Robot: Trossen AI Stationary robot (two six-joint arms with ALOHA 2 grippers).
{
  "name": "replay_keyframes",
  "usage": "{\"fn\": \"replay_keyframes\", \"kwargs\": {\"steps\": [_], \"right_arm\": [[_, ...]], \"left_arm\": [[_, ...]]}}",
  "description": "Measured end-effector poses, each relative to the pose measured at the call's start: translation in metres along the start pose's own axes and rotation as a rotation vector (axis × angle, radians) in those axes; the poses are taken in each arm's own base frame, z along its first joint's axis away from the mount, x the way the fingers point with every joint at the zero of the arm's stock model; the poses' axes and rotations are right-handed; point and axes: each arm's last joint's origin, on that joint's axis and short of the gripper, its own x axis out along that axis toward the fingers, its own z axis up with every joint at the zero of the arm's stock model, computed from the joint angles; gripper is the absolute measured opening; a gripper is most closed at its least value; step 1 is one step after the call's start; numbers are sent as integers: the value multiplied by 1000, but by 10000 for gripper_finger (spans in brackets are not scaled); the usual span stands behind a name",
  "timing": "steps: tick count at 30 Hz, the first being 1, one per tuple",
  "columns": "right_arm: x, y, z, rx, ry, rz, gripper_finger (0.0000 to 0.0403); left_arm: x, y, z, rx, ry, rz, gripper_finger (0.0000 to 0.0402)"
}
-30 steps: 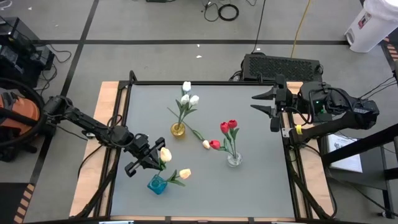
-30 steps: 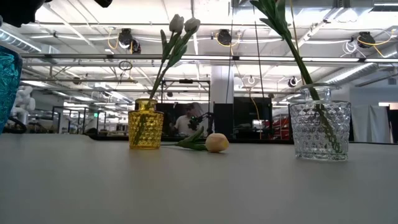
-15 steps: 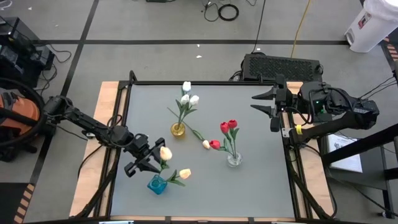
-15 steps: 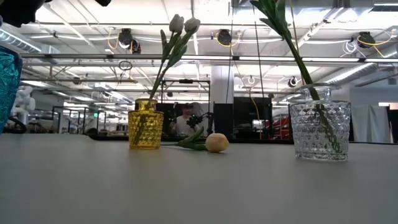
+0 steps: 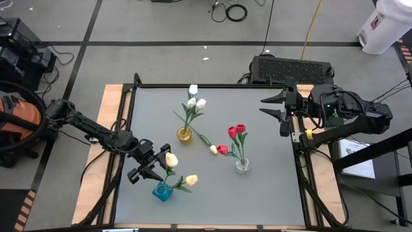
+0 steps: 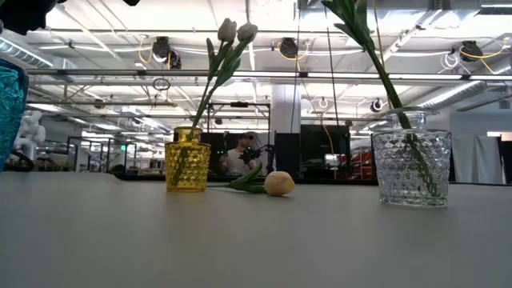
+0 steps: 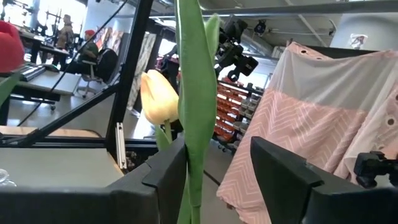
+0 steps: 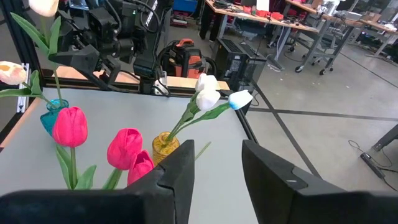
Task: Sort flowers into vase by color
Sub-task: Put the bottom yellow tulip into the blue vase, then put the yellow tulip into the blue vase
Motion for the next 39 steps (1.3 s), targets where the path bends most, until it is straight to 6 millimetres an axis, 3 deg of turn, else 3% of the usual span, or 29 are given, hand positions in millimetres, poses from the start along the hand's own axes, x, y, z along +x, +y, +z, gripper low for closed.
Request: {"fn": "replay_keyframes", "kwargs": {"steps": [12,26,39], "right_arm": [[0,0,0,0,0,0,125],[0,0,0,0,-1,0,125],[0,0,0,0,0,0,125]], "left_arm": [[2,-8,-12,-33,96,-25,183],[3,-8,-12,-33,95,-6,183],[-10,-15,9,36,-25,108,183]]}}
